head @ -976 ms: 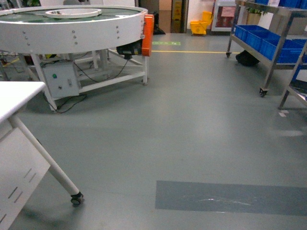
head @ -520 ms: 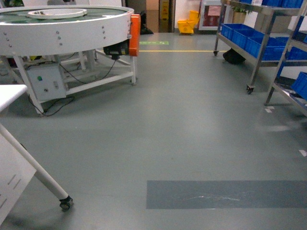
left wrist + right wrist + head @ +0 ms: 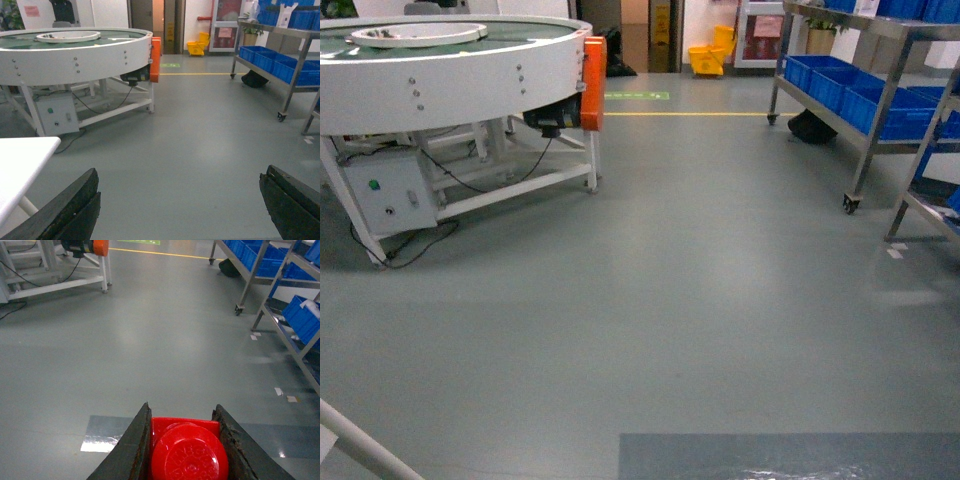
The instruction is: Pick red block from blue box to shelf
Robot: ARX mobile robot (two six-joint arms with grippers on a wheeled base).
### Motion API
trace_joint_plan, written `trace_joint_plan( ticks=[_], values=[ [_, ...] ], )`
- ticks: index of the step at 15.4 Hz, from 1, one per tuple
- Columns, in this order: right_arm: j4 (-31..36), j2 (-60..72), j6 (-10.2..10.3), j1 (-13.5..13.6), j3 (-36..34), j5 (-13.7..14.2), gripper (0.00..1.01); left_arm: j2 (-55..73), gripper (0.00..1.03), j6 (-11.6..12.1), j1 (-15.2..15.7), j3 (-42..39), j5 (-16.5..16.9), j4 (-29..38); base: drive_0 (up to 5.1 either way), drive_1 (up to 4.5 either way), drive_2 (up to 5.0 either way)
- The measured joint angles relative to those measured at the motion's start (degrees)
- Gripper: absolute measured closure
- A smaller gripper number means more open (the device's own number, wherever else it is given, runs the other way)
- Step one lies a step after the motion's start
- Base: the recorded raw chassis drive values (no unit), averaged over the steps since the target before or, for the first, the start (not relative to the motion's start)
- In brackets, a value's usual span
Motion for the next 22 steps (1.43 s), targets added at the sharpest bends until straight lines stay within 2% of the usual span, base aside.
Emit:
trace_joint_plan(
  ticks=[22],
  values=[
    [-0.4, 0.0, 0.0, 0.0, 0.0, 0.0, 0.73, 0.0, 0.05, 0.0, 0.0, 0.0, 0.0, -0.3, 0.0, 4.37, -4.3]
  ],
)
